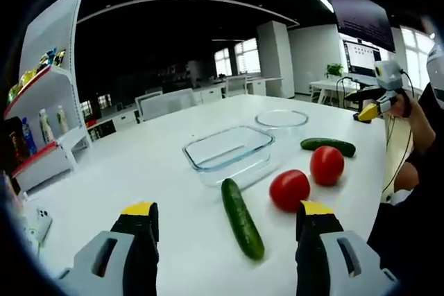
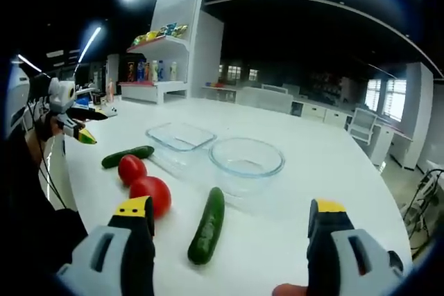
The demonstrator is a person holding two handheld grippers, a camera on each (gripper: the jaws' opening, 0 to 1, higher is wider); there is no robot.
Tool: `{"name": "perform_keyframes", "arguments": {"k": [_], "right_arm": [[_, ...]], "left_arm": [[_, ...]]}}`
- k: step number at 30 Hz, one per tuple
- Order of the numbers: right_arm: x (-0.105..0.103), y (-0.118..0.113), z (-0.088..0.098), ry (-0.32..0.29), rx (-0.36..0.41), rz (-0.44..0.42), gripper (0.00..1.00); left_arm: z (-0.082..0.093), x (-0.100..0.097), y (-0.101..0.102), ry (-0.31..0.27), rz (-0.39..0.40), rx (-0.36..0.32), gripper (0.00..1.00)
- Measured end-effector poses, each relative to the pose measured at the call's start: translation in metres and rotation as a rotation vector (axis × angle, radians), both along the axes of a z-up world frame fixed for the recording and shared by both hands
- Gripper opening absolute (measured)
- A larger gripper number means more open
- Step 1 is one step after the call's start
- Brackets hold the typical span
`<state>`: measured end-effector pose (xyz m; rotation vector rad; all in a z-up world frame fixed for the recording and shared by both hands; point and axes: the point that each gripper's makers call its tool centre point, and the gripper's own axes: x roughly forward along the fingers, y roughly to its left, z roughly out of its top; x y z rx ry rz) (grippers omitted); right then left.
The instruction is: Sort the scattered tomatoes and cucumbers on the table and place them into their respective storage containers
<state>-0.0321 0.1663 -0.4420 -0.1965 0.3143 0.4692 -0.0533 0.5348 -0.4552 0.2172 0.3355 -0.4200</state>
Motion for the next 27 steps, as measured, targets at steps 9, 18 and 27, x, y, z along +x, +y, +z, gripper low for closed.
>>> {"name": "perform_keyframes", "arguments": {"k": [9,18,27], "right_arm": [[0.001,-0.002,0.0,-0.004,-0.003,-0.005,0.9],[0.004,-0.007,0.009,-0.036,0.006,-0.036,0.95],[0.001,-0.007,0.007,-0.031,-0.001,-0.037,0.96]], "left_arm": [[0.002,0.007,0.0,-0.009,0.018,0.036,0.76],[-0.021,0.021,-0.006,0.065,0.01,0.091,0.68],[-0.041,0.04,-0.017,0.093,-0.003,0.088,0.6]]}}
